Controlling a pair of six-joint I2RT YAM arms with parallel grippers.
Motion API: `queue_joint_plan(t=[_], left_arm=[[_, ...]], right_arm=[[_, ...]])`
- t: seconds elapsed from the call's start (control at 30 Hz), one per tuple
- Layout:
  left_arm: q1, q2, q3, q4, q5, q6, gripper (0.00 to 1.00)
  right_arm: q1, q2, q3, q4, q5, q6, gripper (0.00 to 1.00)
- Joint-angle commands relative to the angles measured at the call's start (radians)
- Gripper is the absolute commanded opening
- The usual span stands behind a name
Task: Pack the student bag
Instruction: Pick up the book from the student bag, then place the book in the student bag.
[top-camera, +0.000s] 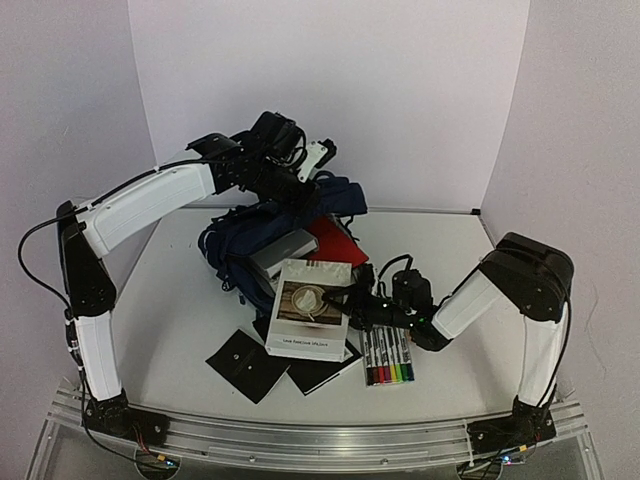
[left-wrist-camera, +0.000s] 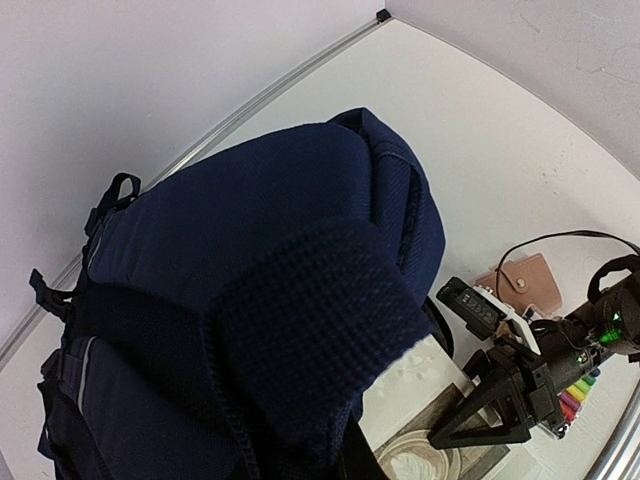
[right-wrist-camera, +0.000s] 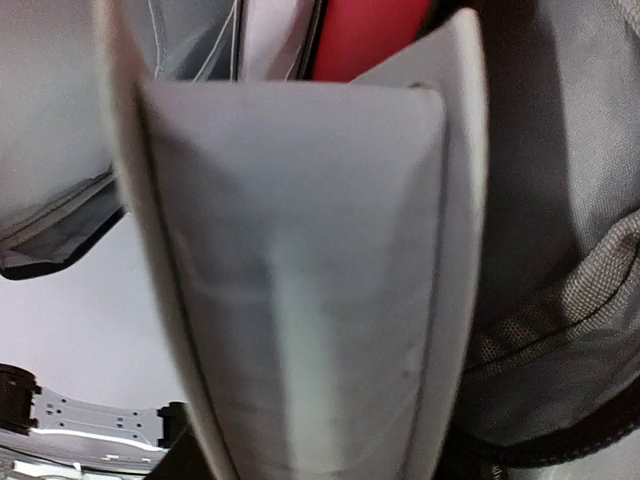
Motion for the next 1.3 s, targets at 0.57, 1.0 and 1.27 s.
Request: queue_joint_plan(t=[0.57, 1.0, 1.27], left_arm=[[0.048, -0.168, 0.101, 0.1, 0.112, 0.016, 0.0], [0.058, -0.155, 0.136, 0.108, 0.088, 0.002, 0.0], [0.061, -0.156, 0.135, 0.112, 0.135, 0.002, 0.0]], right_arm=[[0.004, -0.479, 0.091, -0.421, 0.183, 0.104, 0.0], [0.049, -0.237, 0.264, -0.499, 0.143, 0.131, 0.0], [0.056, -0.148, 0.332, -0.5, 0.132, 0.121, 0.0]])
